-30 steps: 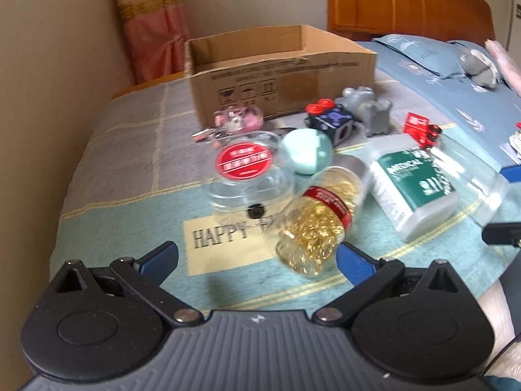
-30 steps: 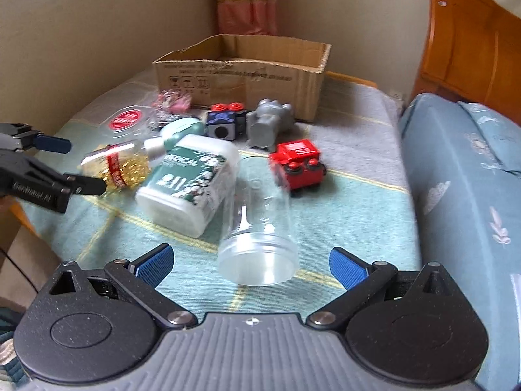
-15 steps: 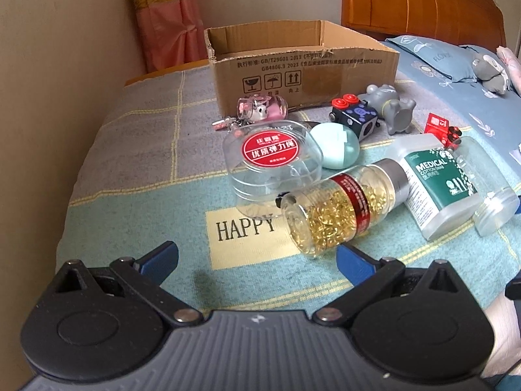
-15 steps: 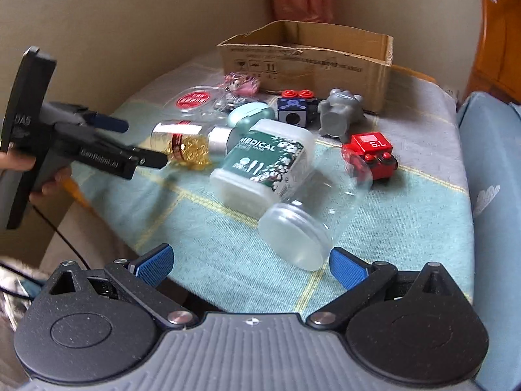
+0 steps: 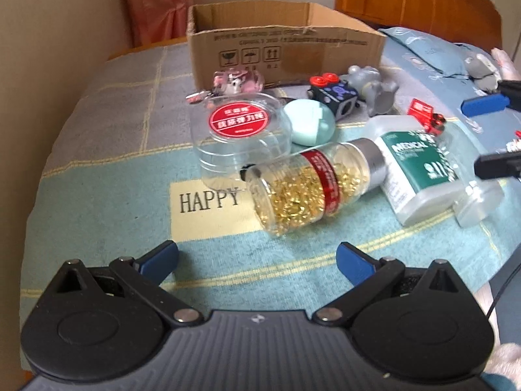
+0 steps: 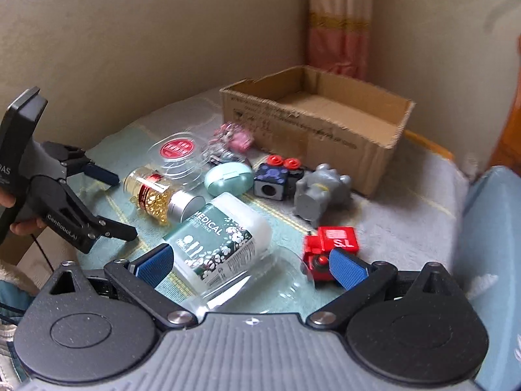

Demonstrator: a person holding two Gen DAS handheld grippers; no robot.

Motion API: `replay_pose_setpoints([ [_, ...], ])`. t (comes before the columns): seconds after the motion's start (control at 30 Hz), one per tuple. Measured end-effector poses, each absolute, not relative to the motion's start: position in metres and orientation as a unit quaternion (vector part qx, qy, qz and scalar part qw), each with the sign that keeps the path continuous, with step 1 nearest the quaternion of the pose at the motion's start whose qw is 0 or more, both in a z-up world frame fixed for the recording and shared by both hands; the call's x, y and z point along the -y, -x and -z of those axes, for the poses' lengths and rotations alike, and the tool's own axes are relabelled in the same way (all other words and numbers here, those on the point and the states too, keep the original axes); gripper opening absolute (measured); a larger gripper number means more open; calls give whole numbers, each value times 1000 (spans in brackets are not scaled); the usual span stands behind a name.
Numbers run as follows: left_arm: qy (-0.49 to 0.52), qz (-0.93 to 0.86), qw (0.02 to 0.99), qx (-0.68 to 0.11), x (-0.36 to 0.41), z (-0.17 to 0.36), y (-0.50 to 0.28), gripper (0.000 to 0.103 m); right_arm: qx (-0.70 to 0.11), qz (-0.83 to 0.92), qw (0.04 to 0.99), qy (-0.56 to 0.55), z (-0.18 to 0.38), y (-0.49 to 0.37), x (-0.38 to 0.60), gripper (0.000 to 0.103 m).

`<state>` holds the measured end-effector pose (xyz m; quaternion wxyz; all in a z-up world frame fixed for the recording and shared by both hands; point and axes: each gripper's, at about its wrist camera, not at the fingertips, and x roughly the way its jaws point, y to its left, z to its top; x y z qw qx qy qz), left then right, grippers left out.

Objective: Organize rigid objects
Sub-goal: 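Grasp the clear red-labelled jar with the left tool while the right tool grasps the clear cup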

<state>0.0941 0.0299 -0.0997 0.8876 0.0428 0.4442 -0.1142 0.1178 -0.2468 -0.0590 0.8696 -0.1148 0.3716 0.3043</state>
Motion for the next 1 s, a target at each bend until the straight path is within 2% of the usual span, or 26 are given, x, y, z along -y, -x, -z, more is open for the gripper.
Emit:
replay_pose_setpoints([
  [0.37, -37, 120, 884, -451, -25, 97, -97, 102, -426, -319, 842, 86, 72, -94, 250, 103],
  [0.63, -27, 128, 902, -412, -35, 63, -94, 102, -428, -272, 853, 119, 75, -74, 235, 103],
  [0.8, -3, 116, 914, -389, -35, 47, -126, 102, -428, -258, 854, 142, 83, -75, 225, 103],
  [1.0, -42, 91, 910, -403, -14, 63, -171, 102, -432, -243, 855, 150, 89, -78, 218, 103],
])
